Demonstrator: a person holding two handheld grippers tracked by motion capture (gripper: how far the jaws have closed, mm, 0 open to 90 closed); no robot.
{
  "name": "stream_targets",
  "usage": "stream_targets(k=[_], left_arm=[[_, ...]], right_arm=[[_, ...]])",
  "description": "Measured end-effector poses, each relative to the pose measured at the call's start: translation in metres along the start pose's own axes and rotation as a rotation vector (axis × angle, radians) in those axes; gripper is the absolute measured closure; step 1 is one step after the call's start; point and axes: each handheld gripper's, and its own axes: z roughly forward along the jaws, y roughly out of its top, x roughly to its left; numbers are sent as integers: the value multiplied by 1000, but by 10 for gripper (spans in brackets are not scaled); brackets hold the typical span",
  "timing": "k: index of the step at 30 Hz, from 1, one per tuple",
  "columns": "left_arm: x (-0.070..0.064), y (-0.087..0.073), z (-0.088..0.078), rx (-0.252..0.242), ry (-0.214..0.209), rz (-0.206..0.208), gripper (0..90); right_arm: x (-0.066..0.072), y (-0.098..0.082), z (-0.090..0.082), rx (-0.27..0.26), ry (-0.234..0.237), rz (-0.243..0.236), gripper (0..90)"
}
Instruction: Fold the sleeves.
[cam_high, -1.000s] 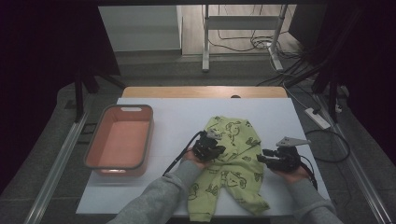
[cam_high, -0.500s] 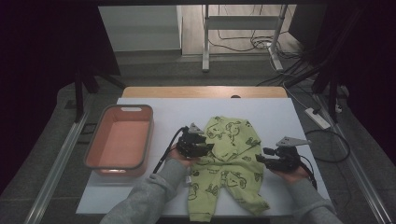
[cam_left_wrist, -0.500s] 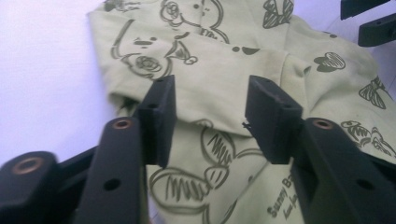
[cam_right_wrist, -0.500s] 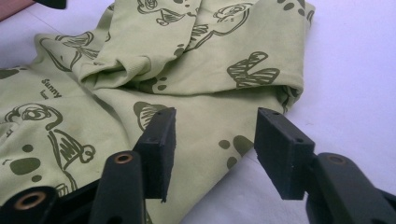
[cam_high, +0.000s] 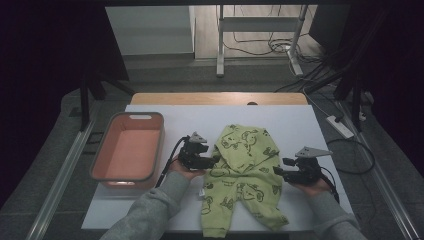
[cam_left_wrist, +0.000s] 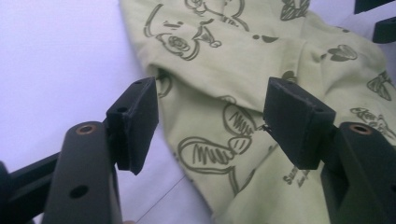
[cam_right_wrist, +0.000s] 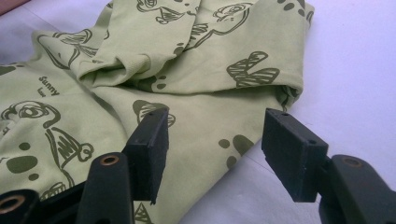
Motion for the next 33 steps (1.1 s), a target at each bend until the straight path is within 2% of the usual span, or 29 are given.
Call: stream_targets(k=[13, 23, 33], left_arm=[[6, -9, -10, 13, -1, -13, 334], [3, -17, -18, 28, -13, 10, 312], [5, -21, -21, 27, -26, 14, 311]], right_arm=[[0, 0, -1, -1, 4, -3, 406], [3, -1, -6, -16, -2, -15, 405], [4, -5, -7, -1, -13, -16, 405]])
